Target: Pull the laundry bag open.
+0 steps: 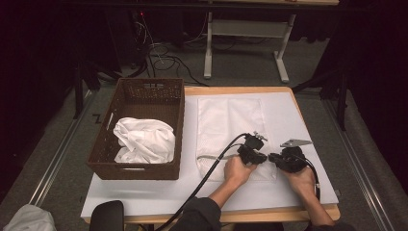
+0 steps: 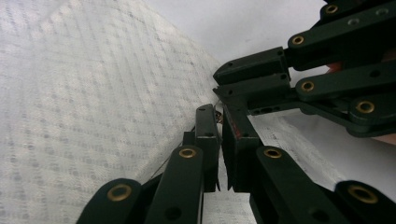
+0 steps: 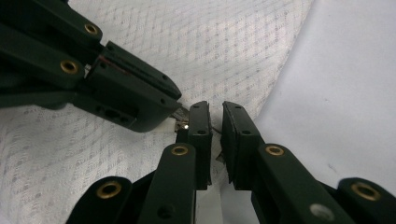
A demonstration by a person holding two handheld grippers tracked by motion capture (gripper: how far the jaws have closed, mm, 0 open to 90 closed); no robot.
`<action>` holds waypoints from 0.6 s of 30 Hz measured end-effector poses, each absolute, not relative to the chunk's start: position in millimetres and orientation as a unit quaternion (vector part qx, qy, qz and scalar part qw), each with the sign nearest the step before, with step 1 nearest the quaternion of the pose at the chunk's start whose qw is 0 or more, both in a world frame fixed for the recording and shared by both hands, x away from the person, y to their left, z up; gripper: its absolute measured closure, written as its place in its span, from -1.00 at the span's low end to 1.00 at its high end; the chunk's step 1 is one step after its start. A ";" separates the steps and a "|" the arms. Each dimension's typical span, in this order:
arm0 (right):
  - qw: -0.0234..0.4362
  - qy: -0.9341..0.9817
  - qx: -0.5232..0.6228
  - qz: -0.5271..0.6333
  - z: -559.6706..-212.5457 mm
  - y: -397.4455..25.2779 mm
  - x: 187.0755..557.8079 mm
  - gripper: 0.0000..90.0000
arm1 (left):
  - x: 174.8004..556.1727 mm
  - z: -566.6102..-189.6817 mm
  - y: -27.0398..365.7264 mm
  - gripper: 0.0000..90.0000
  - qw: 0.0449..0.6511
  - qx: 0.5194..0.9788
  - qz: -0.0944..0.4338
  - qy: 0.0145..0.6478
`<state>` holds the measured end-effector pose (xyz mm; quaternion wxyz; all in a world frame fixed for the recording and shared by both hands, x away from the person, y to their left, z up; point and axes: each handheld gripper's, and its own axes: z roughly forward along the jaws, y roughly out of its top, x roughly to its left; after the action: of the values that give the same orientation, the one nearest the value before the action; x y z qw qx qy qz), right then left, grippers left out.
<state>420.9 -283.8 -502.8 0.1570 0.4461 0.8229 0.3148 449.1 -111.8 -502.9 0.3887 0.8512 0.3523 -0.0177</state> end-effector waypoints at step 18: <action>0.159 0.823 0.447 0.313 -502.8 -283.2 420.5 0.84 | 436.8 -508.4 -120.4 0.91 0.394 0.846 0.017 0.360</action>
<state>420.5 -283.2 -502.8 0.1587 0.4470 0.8227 0.3134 436.8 -120.4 -508.4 0.3941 0.8455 0.3599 0.0171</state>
